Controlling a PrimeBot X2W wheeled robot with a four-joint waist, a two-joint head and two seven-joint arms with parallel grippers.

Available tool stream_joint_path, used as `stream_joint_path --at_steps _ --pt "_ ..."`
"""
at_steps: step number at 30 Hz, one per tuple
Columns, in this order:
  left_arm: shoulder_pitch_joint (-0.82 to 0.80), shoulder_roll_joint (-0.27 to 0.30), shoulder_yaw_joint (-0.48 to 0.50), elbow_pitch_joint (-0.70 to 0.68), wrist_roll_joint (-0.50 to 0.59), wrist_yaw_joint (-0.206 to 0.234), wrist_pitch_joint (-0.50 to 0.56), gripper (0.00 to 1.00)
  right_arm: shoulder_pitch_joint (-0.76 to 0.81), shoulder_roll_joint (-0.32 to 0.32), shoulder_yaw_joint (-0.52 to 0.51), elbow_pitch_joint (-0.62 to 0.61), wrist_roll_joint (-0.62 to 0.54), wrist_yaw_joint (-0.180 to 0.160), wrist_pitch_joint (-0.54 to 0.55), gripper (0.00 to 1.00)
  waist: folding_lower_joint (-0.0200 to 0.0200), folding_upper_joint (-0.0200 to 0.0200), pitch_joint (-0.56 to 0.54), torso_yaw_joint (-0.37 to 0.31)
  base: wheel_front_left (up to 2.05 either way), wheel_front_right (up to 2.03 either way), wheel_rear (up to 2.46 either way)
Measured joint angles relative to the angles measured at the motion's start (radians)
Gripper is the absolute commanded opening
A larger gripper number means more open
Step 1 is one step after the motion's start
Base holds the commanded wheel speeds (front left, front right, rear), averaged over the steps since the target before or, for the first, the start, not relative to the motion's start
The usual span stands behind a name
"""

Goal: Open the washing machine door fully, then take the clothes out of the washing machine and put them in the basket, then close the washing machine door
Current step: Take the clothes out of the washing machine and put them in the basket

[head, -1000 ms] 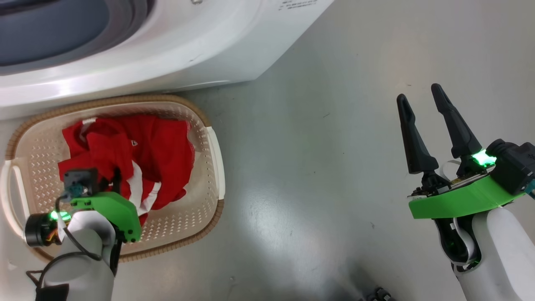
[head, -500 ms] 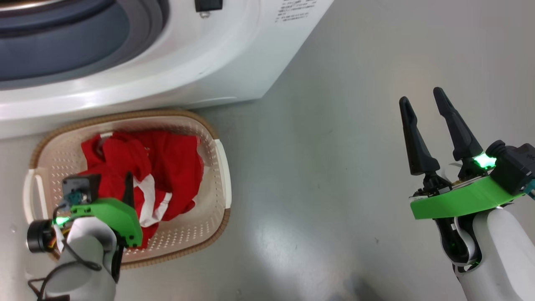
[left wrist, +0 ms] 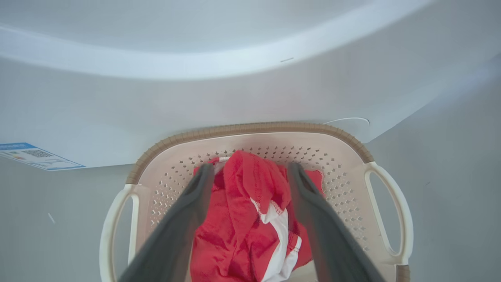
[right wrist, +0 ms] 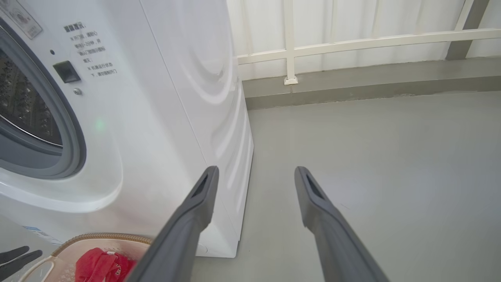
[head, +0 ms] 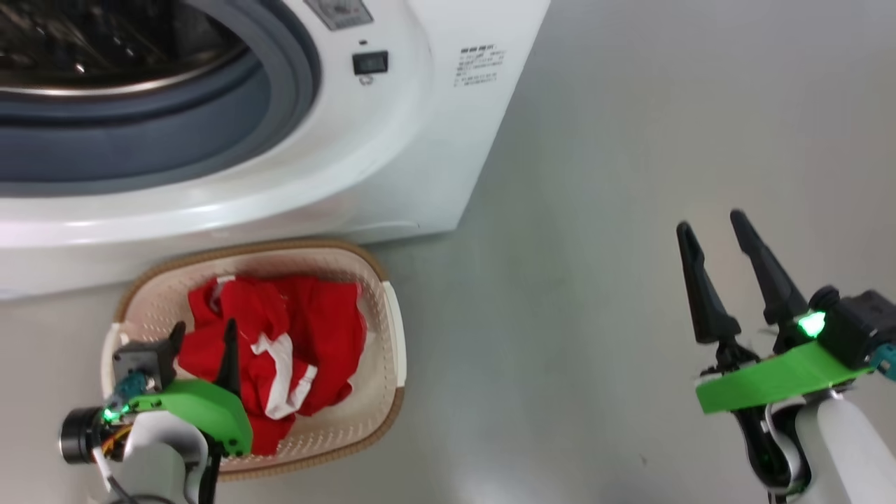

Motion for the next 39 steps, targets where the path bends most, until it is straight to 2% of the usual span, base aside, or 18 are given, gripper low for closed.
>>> stream_joint_path --at_steps 21,39 --pt "0.301 -0.030 0.039 -0.448 0.042 -0.010 0.000 1.00 0.172 -0.028 -0.013 0.017 -0.008 0.000 0.000 1.00 0.0000 0.0000 -0.268 0.055 0.00 0.00 0.00" --pt "0.555 -0.033 0.054 -0.716 0.051 -0.018 0.000 1.00 0.341 -0.033 -0.038 0.015 -0.015 0.000 0.000 1.00 0.0000 0.0000 -0.448 0.066 0.00 0.00 0.00"
